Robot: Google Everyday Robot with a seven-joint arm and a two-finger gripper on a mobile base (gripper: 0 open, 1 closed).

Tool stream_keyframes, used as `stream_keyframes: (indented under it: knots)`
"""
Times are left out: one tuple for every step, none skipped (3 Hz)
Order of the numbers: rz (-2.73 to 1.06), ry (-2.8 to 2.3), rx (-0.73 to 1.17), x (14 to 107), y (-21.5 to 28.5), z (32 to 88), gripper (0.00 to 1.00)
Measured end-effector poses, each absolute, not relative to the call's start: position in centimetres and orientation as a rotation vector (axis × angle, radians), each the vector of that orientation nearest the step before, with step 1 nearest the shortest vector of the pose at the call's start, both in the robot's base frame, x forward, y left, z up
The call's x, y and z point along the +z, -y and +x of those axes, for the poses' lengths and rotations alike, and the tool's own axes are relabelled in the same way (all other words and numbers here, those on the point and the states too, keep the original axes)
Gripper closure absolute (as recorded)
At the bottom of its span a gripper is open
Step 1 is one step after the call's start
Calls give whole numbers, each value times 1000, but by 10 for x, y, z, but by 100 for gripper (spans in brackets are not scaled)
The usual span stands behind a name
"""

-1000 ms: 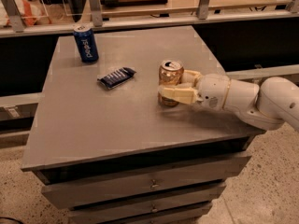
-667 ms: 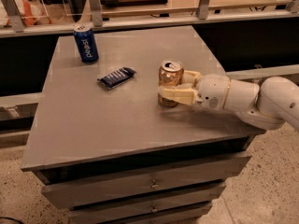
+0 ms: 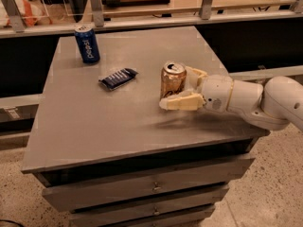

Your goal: Place orange can upright

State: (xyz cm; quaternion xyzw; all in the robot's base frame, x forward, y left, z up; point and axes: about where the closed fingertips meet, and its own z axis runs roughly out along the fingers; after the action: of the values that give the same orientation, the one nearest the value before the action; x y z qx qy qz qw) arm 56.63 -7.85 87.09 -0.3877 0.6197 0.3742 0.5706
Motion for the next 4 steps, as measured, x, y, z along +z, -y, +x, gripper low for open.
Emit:
stream_keyframes:
  knots:
    - [-939,-1454,864,875,81,566,0]
    - [-998,-1457,841,878,88,566,0]
    - [-1067,-1451,826,878,99,566,0]
    - [-1111,-1491,741,879,138,570,0]
